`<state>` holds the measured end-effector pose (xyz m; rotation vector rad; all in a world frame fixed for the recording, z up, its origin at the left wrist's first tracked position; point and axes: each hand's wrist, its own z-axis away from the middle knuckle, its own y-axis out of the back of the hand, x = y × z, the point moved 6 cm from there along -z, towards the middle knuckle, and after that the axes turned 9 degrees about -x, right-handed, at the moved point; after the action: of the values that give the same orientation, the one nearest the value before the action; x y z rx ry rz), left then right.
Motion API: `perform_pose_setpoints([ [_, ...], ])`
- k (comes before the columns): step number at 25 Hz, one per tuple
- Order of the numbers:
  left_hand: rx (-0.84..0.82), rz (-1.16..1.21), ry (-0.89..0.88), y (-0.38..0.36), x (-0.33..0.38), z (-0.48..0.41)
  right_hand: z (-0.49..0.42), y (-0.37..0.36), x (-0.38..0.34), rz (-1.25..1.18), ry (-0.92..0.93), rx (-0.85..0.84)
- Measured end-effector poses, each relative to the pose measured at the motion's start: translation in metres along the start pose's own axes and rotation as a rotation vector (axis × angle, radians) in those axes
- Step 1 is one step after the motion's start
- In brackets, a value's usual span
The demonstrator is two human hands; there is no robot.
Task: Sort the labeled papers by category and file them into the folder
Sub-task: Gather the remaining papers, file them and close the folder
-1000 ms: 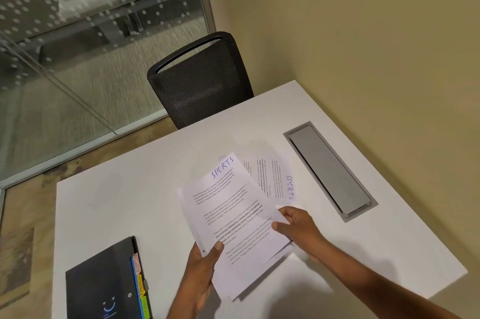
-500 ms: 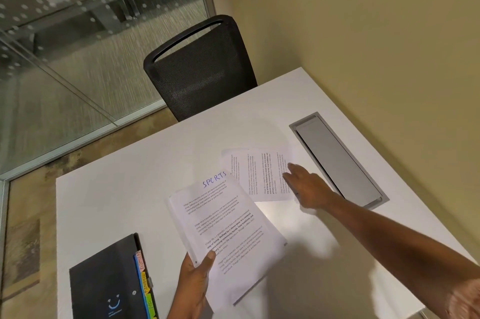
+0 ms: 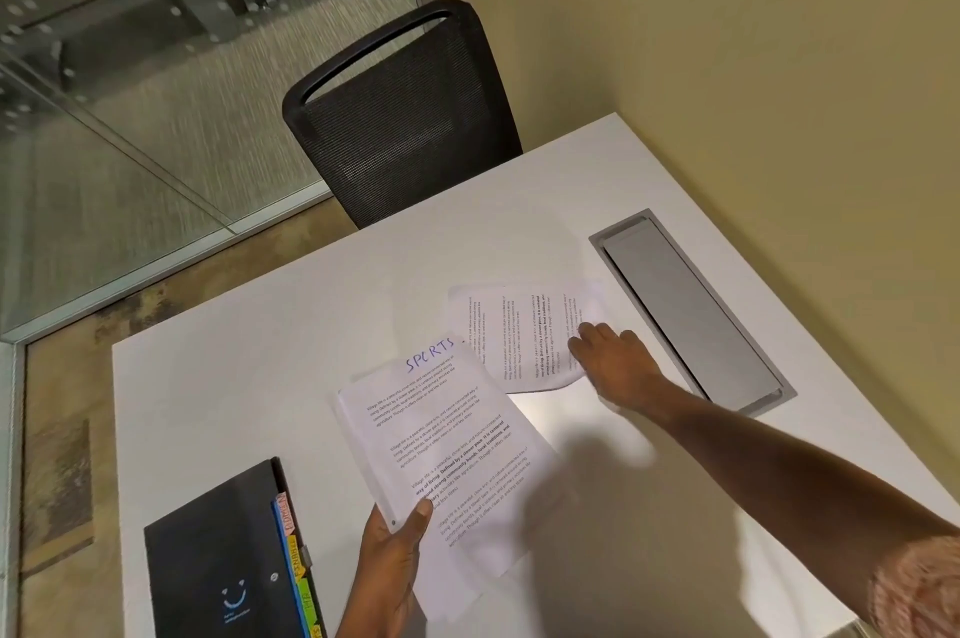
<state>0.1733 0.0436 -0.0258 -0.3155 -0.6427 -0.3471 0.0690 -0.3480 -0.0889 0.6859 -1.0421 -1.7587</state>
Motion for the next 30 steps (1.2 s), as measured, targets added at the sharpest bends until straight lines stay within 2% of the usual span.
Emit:
perform_pose_setpoints([
  [9,0.058,0.023,-0.054,0.021,-0.003,0.01,0.035,0.025,0.023,-0.568,-0.254,0.392],
  [17,0.01,0.062,-0.156,0.018,0.011,0.033,0.093,0.112,0.052,-0.645,-0.28,0.705],
  [22,0.021,-0.006,-0.079,0.024,0.02,0.049,0.137,0.177,0.047,-0.63,-0.218,0.828],
  [24,0.013,-0.005,-0.106,0.029,0.022,0.057,0.154,0.203,0.035,-0.699,-0.087,0.841],
  [26,0.01,-0.024,-0.133,0.033,0.023,0.064,0.169,0.223,0.024,-0.891,0.055,0.78],
  [30,0.001,-0.01,-0.177,0.043,0.029,0.074,0.202,0.247,-0.007,-1.066,0.229,0.456],
])
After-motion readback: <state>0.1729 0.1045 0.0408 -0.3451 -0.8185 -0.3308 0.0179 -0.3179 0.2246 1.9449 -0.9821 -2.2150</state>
